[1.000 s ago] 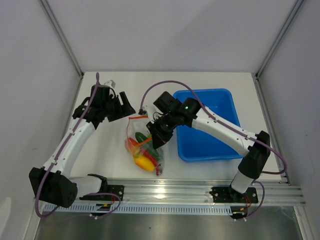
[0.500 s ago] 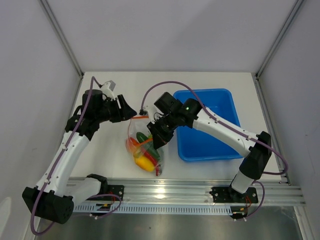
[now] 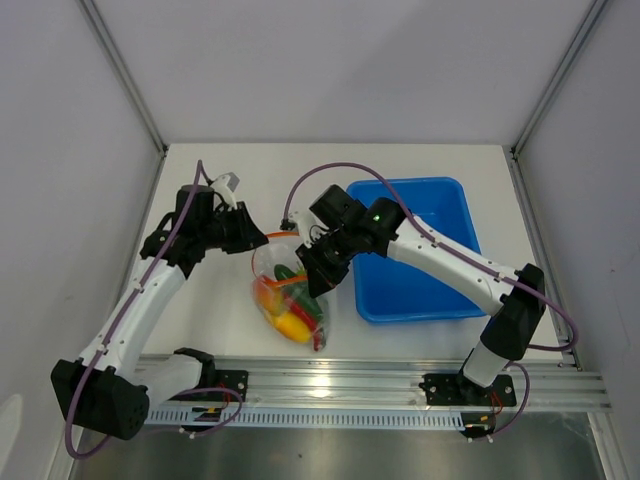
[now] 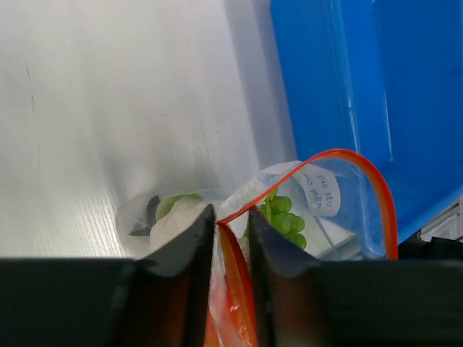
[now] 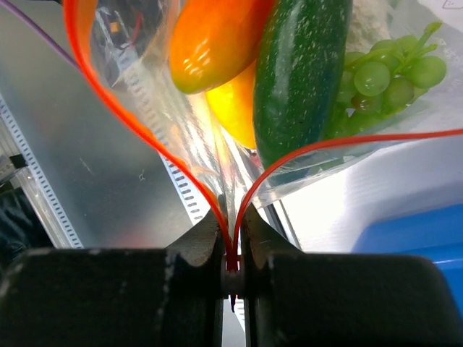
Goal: Place the food in the zip-top bag and seal the zipper
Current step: Adjust the zipper food storage bag at the center of the board.
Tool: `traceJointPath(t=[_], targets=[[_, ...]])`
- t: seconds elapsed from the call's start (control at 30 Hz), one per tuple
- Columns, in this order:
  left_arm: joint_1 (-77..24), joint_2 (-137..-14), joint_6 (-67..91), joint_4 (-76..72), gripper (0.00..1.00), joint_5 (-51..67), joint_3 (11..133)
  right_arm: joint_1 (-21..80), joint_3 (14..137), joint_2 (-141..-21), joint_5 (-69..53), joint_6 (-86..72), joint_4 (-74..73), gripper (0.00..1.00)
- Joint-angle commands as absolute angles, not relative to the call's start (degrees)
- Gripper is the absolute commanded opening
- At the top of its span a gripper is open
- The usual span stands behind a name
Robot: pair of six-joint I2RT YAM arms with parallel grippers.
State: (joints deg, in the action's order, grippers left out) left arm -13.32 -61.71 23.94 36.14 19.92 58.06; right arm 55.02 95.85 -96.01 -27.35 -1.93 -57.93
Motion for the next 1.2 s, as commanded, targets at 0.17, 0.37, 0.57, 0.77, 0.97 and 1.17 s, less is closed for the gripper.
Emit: traceJointPath(t=[0.17, 0.37, 0.57, 0.77, 0.97, 1.17], targets=[[-13.01, -62.05, 24.43, 38.05, 0.00, 17.94, 58.45, 53.71, 93.52, -92.20, -19.62, -2.55, -54.68, 0.00], [-12.92, -57.49, 26.28, 41.39, 0.01, 10.29, 60.28, 48.88, 91.50, -90.09, -14.43, -2.38, -52.65, 0.03], [-12.92, -52.83, 27.95, 45.00, 0.01, 5.10, 58.28, 45.97, 89.83, -89.56, -12.66, -0.26, -48.96, 0.00], [-12.92, -50.98, 26.37, 45.35, 0.01, 4.74, 56.25, 42.28, 87.54, -91.14, -10.02, 0.27, -43.60, 0.00], [-12.92, -49.05, 25.84, 43.42, 0.01, 8.34, 53.97, 39.64, 87.80, -93.42, -13.09, -3.25, -41.84, 0.00], [-12.92, -49.13, 22.95, 41.49, 0.04, 9.75, 55.18, 39.38, 84.92, -91.76, -17.65, -1.24, -41.58, 0.00]])
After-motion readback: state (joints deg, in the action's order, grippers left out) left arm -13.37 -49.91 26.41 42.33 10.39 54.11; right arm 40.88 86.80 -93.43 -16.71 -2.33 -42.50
